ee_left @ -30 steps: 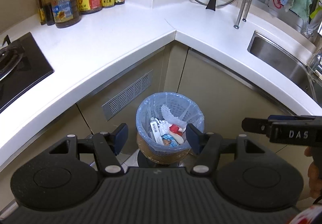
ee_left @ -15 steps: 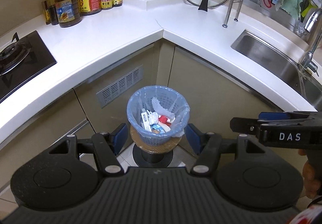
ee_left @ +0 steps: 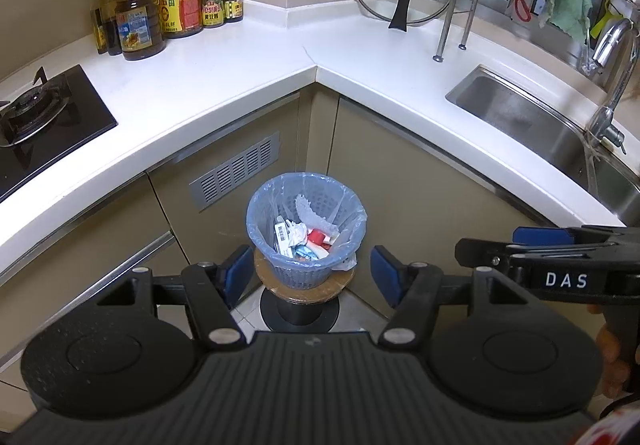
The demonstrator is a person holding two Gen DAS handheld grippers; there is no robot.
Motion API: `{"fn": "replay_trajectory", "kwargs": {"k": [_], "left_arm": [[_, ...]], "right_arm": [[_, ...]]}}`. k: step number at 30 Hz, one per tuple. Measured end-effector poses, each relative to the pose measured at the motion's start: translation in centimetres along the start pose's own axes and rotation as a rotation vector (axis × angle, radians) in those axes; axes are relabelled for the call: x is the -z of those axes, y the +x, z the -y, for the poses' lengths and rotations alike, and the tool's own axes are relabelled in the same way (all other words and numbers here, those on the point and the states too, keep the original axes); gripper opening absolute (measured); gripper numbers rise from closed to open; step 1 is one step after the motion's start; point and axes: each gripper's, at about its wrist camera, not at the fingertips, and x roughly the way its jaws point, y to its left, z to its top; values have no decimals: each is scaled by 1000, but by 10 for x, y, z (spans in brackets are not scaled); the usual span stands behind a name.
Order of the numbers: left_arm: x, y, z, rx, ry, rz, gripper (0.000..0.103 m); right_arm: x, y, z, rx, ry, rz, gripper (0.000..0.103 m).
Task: Collect trash
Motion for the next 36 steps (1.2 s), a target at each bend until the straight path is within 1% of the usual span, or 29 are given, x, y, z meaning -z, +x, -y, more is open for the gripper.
{"fn": "replay_trajectory", "kwargs": {"k": [13, 36], "left_arm": [[1, -3, 3, 7, 13, 5, 64], [4, -7, 4, 7, 10, 11, 65]], "right_arm": [[3, -12, 3, 8, -25, 27, 78], [4, -14, 0, 7, -37, 26, 78]]}}
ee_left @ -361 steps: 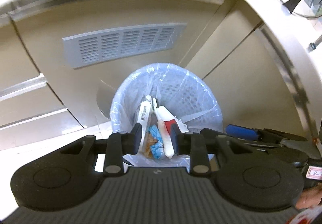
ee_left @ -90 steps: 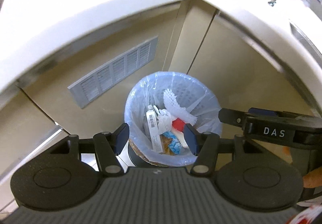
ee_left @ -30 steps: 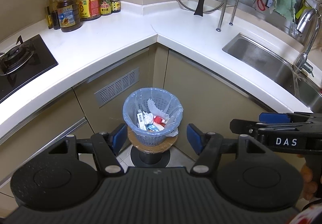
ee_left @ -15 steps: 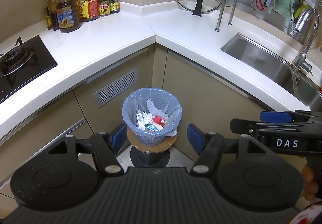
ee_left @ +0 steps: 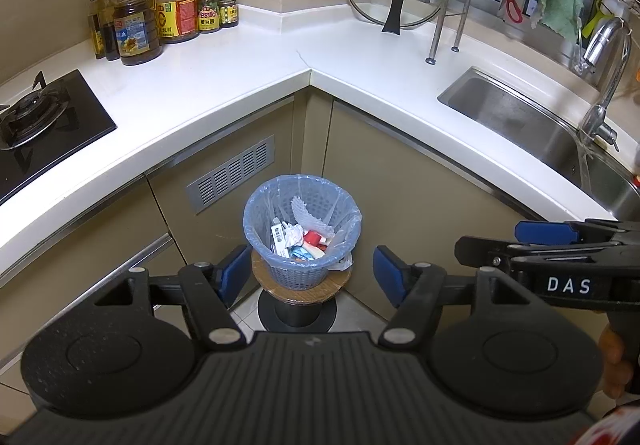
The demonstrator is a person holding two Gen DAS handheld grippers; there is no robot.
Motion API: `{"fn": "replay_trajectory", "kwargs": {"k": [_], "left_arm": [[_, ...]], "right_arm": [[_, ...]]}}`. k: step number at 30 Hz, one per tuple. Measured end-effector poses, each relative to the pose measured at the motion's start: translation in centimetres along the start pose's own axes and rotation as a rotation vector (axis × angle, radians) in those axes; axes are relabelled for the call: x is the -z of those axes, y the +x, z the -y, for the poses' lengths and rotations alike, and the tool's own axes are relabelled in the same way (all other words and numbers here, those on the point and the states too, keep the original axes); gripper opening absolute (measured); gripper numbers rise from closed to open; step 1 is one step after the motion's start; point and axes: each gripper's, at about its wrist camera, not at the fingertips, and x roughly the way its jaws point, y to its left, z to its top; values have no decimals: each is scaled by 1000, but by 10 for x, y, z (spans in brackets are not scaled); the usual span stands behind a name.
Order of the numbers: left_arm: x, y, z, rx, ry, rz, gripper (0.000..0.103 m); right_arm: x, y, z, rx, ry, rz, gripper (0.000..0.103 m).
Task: Collect trash
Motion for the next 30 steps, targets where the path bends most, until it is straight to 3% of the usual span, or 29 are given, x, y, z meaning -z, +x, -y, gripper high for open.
{"fn": "replay_trajectory", "kwargs": {"k": [30], "left_arm": [[1, -5, -2, 0, -2, 6, 66]], "right_arm": [[0, -2, -1, -2, -11, 4, 78]]}}
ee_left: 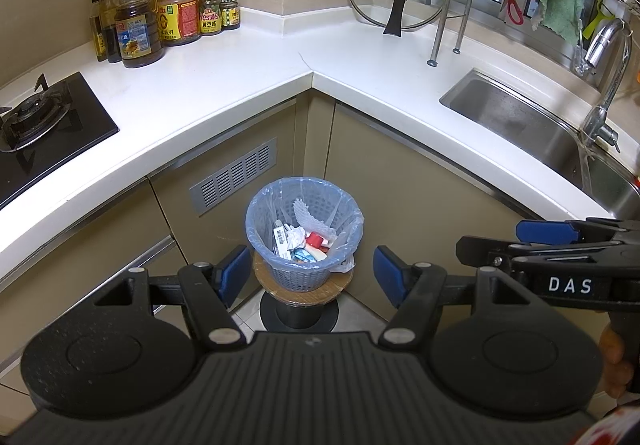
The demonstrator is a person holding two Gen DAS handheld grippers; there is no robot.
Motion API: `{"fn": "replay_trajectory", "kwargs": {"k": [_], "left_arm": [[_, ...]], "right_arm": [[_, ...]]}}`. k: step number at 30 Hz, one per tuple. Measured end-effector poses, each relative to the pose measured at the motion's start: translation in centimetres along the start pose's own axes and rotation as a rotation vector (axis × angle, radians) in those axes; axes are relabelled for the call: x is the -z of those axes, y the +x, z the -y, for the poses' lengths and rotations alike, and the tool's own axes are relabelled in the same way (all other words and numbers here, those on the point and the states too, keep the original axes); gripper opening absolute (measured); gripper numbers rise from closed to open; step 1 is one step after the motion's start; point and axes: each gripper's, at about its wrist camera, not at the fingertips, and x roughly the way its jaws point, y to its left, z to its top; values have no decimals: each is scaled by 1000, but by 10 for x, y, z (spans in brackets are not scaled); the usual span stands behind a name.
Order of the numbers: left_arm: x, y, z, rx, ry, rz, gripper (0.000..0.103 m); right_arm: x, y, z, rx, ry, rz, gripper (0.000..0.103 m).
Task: Collect trash
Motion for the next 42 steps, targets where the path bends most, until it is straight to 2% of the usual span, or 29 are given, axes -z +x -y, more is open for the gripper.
{"fn": "replay_trajectory", "kwargs": {"k": [42], "left_arm": [[-4, 2, -2, 15, 18, 11, 66]], "right_arm": [[-9, -1, 0, 13, 7, 12, 78]]}}
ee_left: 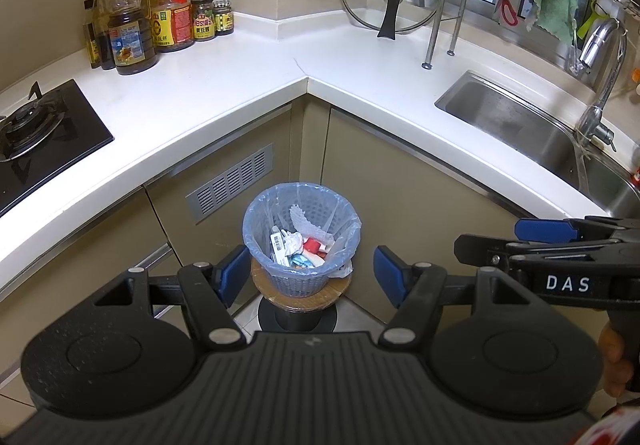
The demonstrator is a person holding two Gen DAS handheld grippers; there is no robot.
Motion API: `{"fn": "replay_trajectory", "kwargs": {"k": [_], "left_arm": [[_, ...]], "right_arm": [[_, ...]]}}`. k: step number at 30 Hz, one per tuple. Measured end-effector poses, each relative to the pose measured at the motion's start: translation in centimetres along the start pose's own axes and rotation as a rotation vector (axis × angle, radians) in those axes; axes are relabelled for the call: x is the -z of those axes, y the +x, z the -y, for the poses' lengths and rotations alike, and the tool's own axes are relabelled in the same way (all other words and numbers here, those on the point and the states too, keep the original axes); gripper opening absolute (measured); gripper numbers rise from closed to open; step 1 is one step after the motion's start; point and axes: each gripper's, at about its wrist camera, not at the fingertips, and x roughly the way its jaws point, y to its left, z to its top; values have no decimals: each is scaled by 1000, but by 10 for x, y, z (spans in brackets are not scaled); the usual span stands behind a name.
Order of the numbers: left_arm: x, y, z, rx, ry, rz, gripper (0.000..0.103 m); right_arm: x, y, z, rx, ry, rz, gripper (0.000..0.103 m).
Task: Collect trash
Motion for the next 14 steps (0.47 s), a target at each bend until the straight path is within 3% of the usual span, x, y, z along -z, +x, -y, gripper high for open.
{"fn": "replay_trajectory", "kwargs": {"k": [14], "left_arm": [[-2, 9, -7, 12, 7, -11, 68]], "right_arm": [[-1, 11, -4, 10, 12, -6, 78]]}}
